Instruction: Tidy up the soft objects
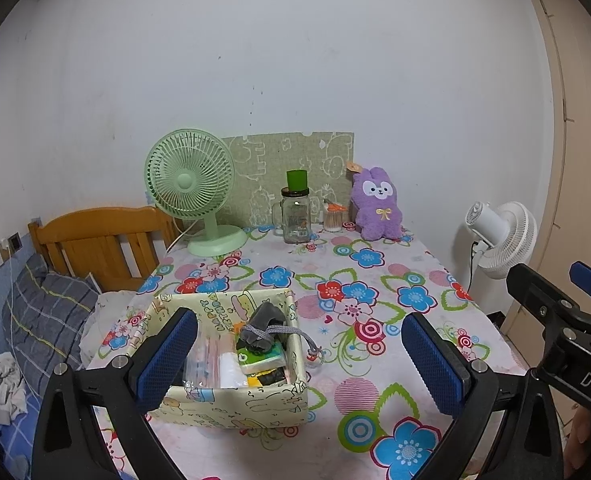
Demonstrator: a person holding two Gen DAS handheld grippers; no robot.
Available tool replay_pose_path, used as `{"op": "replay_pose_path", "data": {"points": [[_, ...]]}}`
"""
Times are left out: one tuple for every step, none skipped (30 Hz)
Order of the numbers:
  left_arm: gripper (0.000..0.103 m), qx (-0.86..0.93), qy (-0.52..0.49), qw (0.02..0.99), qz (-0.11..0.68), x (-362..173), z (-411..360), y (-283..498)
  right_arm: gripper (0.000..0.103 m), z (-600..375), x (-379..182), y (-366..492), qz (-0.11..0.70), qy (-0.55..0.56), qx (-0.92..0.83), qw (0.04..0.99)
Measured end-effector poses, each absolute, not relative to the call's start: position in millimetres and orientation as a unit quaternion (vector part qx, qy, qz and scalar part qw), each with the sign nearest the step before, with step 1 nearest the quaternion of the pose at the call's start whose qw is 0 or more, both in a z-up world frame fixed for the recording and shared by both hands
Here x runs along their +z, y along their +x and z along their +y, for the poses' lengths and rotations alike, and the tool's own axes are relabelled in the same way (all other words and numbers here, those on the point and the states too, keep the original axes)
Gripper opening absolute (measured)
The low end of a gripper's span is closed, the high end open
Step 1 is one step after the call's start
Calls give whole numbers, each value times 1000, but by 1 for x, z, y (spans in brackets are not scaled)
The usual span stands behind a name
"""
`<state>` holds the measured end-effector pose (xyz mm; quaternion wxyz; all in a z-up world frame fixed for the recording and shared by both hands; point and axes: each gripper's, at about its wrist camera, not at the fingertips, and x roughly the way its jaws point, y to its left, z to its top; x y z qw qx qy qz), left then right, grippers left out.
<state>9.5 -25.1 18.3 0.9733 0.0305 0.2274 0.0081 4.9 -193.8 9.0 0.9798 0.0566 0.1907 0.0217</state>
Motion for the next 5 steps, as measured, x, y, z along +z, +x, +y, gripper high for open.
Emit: {"op": "replay_pose_path", "data": {"points": [[103, 8, 31, 973, 227, 18, -25, 9, 101, -194, 10, 5, 190, 56, 21, 980], [103, 9, 30, 973, 227, 19, -25, 9, 101, -194, 10, 4, 189, 56, 21, 980], [103, 9, 29, 974, 226, 19, -25, 8, 101, -194, 11, 4, 188, 55, 21, 980], [103, 9, 29, 974, 226, 19, -25, 8, 101, -195, 11, 3, 187, 56, 20, 981], [103, 9, 29, 974, 224, 20, -26, 8, 101, -195, 12, 2, 187, 57, 20, 981]]}}
